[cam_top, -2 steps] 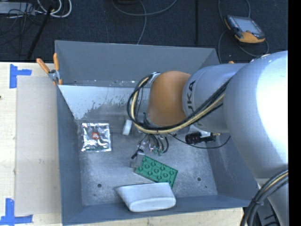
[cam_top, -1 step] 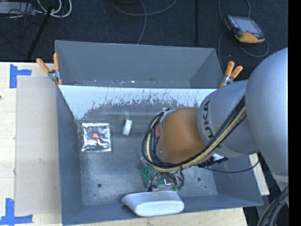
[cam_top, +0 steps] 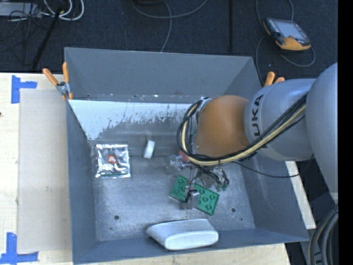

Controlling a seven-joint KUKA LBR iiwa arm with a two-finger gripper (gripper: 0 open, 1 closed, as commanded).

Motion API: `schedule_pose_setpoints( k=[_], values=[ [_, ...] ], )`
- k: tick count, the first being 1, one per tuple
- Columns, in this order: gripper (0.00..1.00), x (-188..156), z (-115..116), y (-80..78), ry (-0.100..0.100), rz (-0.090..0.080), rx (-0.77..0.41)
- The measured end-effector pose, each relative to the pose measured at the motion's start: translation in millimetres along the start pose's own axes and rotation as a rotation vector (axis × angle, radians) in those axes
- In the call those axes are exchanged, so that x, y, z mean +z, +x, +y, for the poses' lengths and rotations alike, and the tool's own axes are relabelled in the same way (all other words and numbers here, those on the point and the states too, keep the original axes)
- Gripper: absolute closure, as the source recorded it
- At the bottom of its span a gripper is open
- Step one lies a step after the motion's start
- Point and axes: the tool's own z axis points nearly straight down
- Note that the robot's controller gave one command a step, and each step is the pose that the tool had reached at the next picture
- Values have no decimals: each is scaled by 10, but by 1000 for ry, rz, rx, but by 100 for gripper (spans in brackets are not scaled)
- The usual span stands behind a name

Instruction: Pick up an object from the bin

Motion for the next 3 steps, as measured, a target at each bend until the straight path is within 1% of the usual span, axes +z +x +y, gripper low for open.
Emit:
schedule_pose_setpoints(
  k=[1, 2, 3],
  values=[
    [100, 4, 10, 8, -2, 2, 3],
    [0, 5, 8, 9, -2, 2, 4],
    [0, -330, -75, -565, 0, -6, -17]
  ],
)
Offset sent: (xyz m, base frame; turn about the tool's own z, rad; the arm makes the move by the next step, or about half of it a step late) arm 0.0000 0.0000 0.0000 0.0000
